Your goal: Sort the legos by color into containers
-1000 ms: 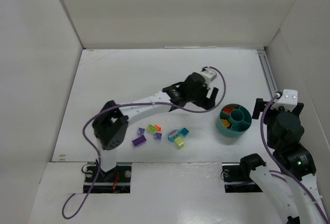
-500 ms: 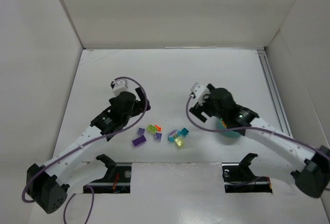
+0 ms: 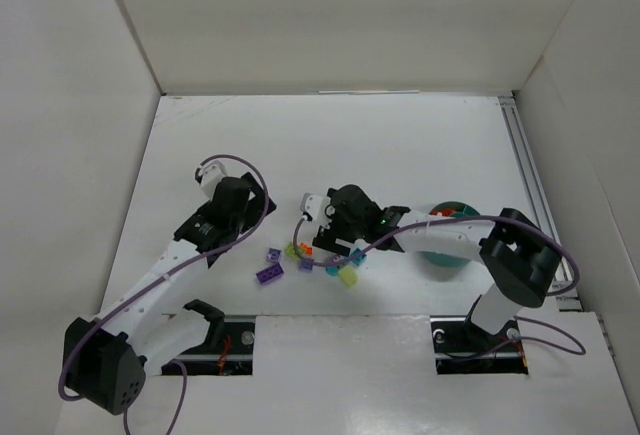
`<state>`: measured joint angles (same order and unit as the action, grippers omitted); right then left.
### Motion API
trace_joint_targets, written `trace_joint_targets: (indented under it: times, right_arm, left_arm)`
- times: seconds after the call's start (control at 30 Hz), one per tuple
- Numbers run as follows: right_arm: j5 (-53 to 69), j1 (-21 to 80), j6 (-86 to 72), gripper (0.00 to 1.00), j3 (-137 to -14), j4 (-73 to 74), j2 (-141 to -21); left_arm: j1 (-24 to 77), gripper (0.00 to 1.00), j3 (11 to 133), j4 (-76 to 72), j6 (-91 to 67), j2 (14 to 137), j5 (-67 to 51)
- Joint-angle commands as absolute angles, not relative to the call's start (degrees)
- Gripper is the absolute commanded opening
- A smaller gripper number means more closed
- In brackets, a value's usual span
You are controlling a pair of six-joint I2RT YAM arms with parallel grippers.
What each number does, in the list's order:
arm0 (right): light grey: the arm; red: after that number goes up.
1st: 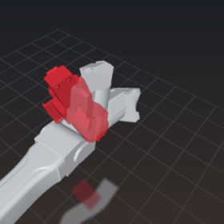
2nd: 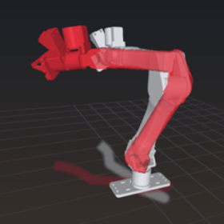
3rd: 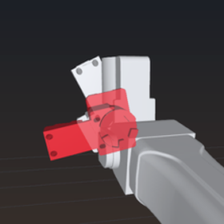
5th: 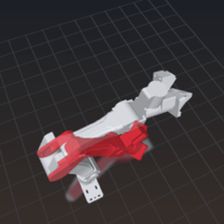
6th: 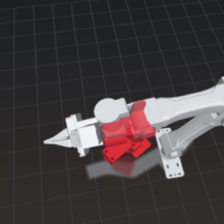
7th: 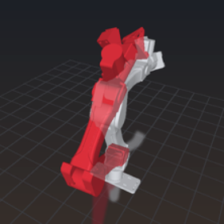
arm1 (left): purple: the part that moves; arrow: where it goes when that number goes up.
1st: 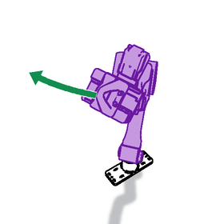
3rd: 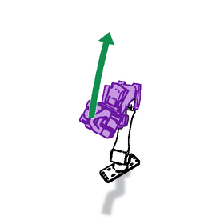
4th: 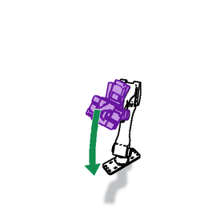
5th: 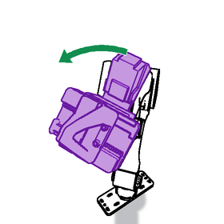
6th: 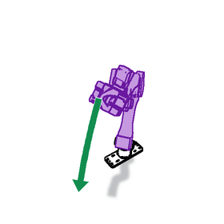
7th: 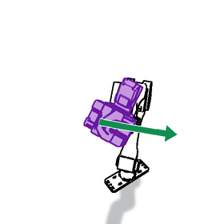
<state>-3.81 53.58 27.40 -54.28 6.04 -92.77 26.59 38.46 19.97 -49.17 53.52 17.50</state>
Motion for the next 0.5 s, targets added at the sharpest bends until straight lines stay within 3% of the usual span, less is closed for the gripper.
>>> trace_joint_targets:
  times: [0.0, 0.47]
  right_arm:
    - [-0.4, 55.6, 26.9, 0.99, -56.7, -1.4, -93.3]
    - [5.2, 57.8, 26.4, 0.99, -55.4, -2.7, -97.6]
  left_arm:
    - [25.0, 1.00, 37.6, 17.3, -48.5, 55.5, 14.2]
    - [24.0, 1.00, 37.6, 15.4, -46.1, 57.4, 13.1]
